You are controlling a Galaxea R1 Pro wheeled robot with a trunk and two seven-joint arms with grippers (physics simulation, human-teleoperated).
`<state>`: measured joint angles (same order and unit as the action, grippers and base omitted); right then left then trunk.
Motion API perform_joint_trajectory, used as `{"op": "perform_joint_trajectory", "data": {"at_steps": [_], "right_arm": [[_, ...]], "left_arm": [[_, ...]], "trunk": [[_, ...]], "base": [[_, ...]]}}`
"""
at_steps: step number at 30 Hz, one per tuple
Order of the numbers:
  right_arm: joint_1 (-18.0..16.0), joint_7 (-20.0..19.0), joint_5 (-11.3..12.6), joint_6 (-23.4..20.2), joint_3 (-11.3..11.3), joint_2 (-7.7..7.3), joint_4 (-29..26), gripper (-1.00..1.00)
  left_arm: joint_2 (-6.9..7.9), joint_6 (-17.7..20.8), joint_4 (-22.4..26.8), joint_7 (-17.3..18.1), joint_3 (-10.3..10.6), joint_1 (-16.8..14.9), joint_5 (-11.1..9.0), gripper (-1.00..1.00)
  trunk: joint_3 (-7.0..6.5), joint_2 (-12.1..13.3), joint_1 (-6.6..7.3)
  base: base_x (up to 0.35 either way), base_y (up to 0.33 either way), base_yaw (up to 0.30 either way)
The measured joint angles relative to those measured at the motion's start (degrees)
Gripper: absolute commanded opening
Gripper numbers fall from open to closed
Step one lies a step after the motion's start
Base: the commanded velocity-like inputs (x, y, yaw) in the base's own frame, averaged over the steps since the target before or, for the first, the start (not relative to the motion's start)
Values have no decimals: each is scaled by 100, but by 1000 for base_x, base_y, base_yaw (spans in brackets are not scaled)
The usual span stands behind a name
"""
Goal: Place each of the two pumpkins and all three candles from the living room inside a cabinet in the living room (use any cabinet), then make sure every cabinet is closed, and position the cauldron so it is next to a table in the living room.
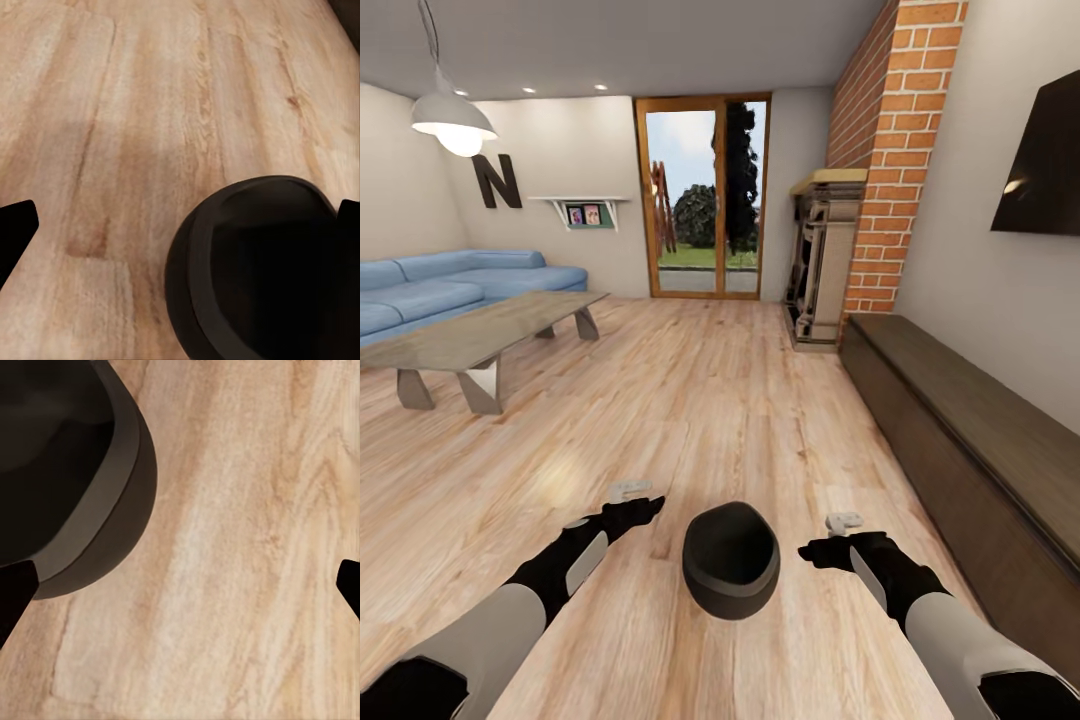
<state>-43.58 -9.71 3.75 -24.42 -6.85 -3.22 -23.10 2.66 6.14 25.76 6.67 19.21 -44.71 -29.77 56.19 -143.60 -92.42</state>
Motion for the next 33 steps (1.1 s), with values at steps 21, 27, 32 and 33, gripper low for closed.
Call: {"op": "perform_joint_trajectory", "data": {"at_steps": [21, 27, 32, 33], "right_arm": [[-1, 41, 7, -86, 19, 258, -9, 100], [-12, 27, 8, -462, 24, 445, -10, 100], [-54, 218, 23, -803, 35, 632, -11, 100], [-60, 427, 31, -850, 39, 672, -11, 100]], "left_arm": [[-80, 825, 12, -16, -3, 0, 3, 100], [-89, 1221, 14, -22, -5, 0, 2, 100], [-176, 1715, 13, -56, 5, -3, 4, 100], [-211, 1771, 12, -59, 11, -2, 12, 100]], "trunk": [[0, 0, 0], [0, 0, 0], [0, 0, 0], [0, 0, 0]], "base": [[1, -1, 0], [0, 0, 0], [0, 0, 0], [0, 0, 0]]}}
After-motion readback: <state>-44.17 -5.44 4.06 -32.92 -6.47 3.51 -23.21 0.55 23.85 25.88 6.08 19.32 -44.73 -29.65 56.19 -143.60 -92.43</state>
